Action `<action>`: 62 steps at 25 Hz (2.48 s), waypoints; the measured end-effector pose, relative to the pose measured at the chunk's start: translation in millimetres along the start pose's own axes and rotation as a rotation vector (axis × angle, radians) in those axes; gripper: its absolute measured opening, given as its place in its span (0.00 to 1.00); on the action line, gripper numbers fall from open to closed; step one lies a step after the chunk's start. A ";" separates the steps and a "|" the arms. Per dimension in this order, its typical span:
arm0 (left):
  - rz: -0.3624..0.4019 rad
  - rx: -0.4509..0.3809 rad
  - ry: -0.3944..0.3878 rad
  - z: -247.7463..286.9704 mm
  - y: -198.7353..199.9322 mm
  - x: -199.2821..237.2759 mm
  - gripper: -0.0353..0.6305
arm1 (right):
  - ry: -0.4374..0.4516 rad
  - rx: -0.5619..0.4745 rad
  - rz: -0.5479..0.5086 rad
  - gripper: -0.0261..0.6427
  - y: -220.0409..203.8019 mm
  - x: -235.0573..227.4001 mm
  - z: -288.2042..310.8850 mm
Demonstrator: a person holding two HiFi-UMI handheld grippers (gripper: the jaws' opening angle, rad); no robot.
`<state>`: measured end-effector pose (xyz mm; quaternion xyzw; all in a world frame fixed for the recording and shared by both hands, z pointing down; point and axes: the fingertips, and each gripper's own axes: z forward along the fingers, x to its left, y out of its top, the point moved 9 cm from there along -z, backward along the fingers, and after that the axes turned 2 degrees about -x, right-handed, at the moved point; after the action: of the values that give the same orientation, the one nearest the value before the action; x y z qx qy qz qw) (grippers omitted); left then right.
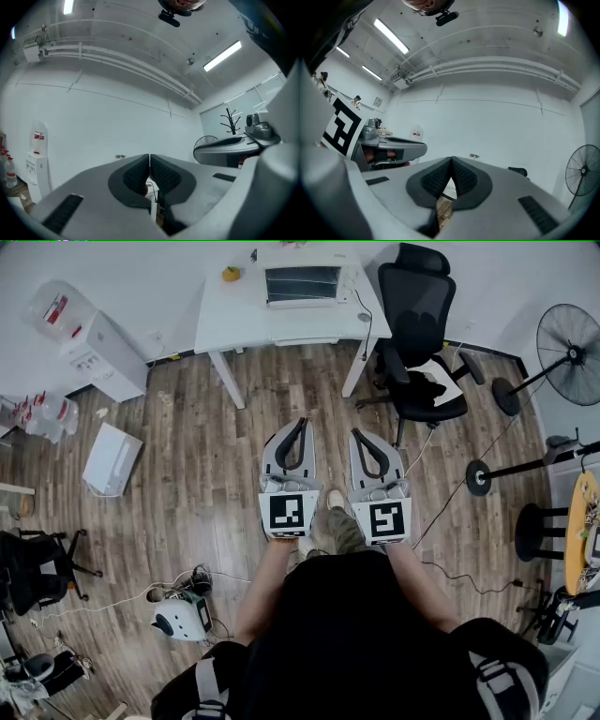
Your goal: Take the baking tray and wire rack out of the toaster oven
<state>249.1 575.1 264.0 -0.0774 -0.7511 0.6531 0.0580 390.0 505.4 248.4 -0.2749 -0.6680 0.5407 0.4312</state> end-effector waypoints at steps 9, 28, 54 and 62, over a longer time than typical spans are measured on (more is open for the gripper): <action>0.029 0.047 0.019 38.1 -15.5 15.3 0.10 | 0.007 0.025 0.080 0.08 -26.6 -20.4 45.9; 0.144 0.125 0.019 202.5 -43.7 21.1 0.10 | 0.063 0.046 0.172 0.09 -84.6 -134.4 167.2; 0.026 0.190 0.034 323.1 -118.3 89.4 0.10 | 0.085 0.255 0.137 0.09 -150.7 -182.3 282.6; -0.006 0.165 -0.017 391.0 -123.0 145.4 0.10 | 0.055 0.301 0.102 0.09 -148.4 -186.2 356.8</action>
<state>27.8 206.4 328.9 -0.0644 -0.6955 0.7132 0.0597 181.9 138.0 323.4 -0.2556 -0.5523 0.6482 0.4577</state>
